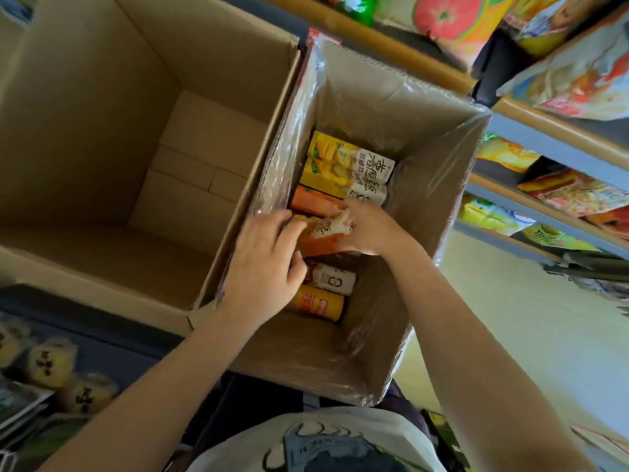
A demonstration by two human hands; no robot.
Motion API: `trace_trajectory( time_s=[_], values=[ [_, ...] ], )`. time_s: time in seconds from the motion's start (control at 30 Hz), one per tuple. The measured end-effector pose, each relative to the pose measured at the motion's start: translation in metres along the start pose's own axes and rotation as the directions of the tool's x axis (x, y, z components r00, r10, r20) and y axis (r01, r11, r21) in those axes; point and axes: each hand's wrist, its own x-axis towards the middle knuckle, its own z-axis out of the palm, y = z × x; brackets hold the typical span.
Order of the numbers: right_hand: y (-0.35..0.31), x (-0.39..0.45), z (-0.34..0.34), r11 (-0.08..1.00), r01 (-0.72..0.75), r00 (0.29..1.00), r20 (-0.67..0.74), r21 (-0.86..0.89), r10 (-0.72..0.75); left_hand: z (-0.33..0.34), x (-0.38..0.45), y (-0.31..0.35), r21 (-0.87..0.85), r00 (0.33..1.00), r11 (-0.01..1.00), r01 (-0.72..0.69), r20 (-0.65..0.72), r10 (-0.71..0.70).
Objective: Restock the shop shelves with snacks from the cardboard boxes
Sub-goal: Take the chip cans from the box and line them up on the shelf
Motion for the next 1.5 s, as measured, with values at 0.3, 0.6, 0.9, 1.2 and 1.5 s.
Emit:
trace_trajectory(
  time_s=[0.3,0.6,0.9,1.2,1.5],
  values=[
    [-0.02,-0.034,-0.074,0.88,0.086,0.994,-0.101,0.467,-0.043,0.038,0.058,0.013,-0.434,0.706,0.592,0.679,0.604,-0.368],
    [0.003,0.046,0.004,0.734,-0.206,0.902,-0.165,0.647,0.398,0.078,0.042,-0.005,-0.48,0.46,0.088,0.873,0.747,-0.48],
    [0.061,0.121,0.078,0.942,-0.3,0.95,-0.135,-0.151,0.281,0.137,0.031,-0.036,-0.385,0.274,-0.068,0.92,0.758,-0.591],
    [0.046,0.104,0.052,0.924,-0.216,0.975,-0.019,-0.316,0.222,0.122,0.034,-0.021,-0.449,0.325,-0.099,0.888,0.766,-0.555],
    [0.001,0.007,-0.019,0.983,-0.143,0.96,-0.228,0.113,0.166,0.036,0.041,0.024,-0.562,0.453,-0.059,0.825,0.719,-0.527]
  ],
)
